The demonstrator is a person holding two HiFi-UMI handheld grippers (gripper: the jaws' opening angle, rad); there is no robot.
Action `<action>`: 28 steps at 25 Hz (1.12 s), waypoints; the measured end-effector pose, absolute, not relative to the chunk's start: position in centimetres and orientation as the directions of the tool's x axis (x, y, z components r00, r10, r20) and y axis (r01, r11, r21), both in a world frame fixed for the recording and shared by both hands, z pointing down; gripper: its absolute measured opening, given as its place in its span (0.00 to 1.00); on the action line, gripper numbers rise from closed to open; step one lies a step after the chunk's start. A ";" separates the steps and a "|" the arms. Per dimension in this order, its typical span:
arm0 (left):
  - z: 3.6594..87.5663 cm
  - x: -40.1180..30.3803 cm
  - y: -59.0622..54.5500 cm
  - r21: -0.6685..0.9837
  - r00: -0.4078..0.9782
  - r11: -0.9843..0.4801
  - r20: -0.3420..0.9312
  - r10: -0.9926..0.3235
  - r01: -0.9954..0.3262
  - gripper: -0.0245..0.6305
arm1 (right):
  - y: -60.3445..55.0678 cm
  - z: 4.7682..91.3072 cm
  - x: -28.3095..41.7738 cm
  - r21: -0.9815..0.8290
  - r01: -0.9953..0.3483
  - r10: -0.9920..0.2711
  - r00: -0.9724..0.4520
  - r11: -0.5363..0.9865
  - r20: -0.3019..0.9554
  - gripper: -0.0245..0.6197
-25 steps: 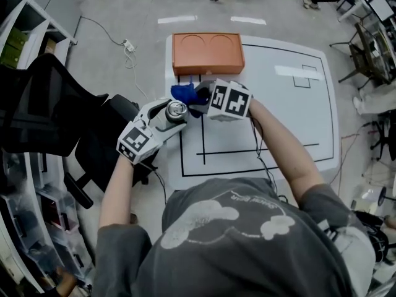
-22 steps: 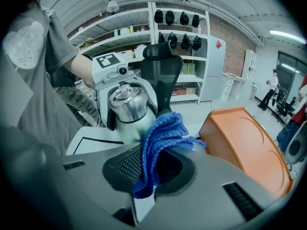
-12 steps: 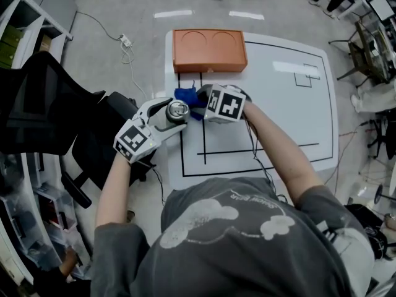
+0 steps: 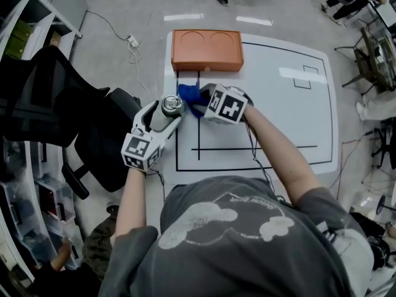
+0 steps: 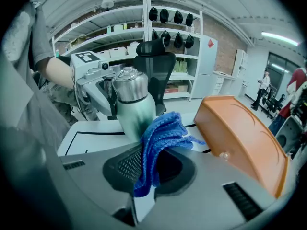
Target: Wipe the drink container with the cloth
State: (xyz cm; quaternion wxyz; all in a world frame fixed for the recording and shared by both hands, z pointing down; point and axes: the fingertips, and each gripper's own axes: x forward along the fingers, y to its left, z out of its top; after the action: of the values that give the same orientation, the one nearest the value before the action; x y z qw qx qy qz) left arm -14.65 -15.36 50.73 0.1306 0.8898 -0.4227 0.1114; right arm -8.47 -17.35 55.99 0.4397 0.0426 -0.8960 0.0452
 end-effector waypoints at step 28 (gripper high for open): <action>51.6 -14.2 -16.0 0.125 0.068 -0.015 0.429 -0.901 -0.992 0.52 | -16.2 50.5 -3.4 0.080 -0.232 -0.224 -0.700 0.969 0.678 0.10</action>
State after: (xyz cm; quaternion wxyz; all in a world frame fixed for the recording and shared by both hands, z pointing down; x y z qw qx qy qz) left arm -14.23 -16.04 51.61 0.1986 0.7032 -0.6730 0.1149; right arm -3.36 -16.23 50.54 0.3672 0.1235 -0.9219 0.0057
